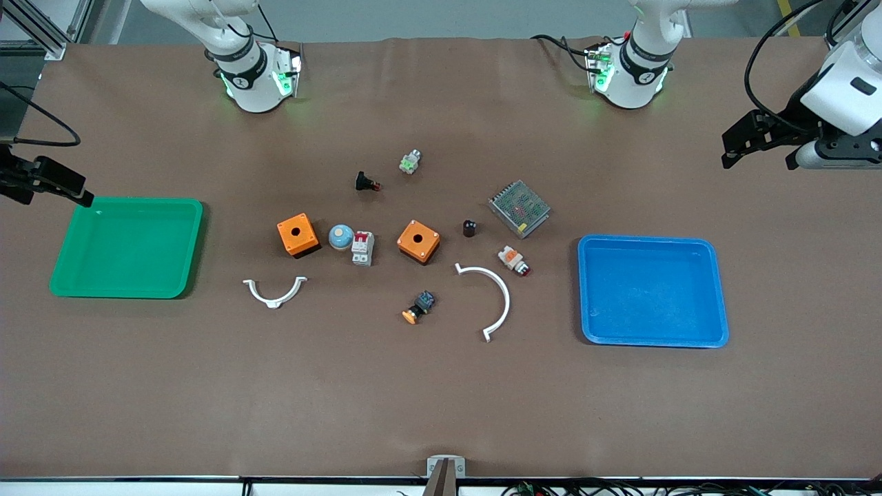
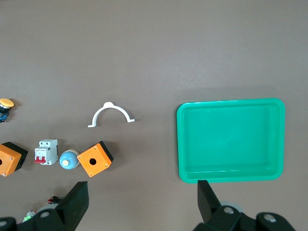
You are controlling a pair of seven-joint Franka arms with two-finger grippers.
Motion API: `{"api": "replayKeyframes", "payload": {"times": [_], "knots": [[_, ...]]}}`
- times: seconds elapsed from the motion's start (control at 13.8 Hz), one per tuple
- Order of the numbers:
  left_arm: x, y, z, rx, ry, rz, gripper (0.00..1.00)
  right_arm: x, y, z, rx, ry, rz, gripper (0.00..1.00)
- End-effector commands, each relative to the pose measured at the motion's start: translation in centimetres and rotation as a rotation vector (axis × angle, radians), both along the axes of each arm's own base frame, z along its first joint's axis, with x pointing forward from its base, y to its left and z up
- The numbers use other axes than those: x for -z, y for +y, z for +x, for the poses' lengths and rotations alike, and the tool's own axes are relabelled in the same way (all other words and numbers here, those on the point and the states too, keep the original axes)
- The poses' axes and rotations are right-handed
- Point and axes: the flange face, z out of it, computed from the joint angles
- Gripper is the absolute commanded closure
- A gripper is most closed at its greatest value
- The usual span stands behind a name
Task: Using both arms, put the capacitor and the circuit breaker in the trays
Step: 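Reach the left gripper to the capacitor while the right gripper reaches the breaker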
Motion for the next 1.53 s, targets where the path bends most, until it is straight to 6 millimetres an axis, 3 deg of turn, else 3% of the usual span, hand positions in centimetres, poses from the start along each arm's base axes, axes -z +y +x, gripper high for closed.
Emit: {"api": "replayKeyframes", "payload": {"times": [0.0,0.29,0.44,0.58,0.73,0.95,1.16,1.31,1.45], "knots": [[-0.8,0.2,0.3,0.017,0.002,-0.009,0.0,-0.4,-0.2,0.3,-0.01,-0.007,-0.013,0.0],[0.1,-0.1,1.9,0.03,0.012,-0.008,0.0,-0.2,-0.1,0.4,-0.012,-0.004,-0.013,0.0],[1.9,-1.6,2.9,0.044,0.046,-0.011,0.0,0.1,0.1,0.6,-0.013,0.001,-0.009,0.0],[4.9,-5.0,3.6,0.07,0.102,-0.008,0.0,1.0,0.6,1.1,-0.017,0.016,0.0,0.0],[8.1,-9.2,4.4,0.111,0.115,-0.01,0.0,2.1,2.3,1.7,-0.038,0.034,0.005,0.0],[12.5,-13.5,4.2,0.116,0.094,-0.016,0.0,4.4,7.3,2.6,-0.1,0.074,0.003,0.0],[16.4,-17.8,2.4,0.109,0.048,-0.028,0.0,9.4,14.0,3.7,-0.075,0.156,-0.016,0.0],[19.0,-21.2,0.7,0.105,0.051,-0.028,0.0,11.6,18.0,4.6,-0.002,0.133,-0.018,0.0],[24.0,-23.8,-1.2,0.082,0.025,-0.048,0.0,13.9,24.6,3.7,-0.074,0.141,-0.046,0.0]]}}
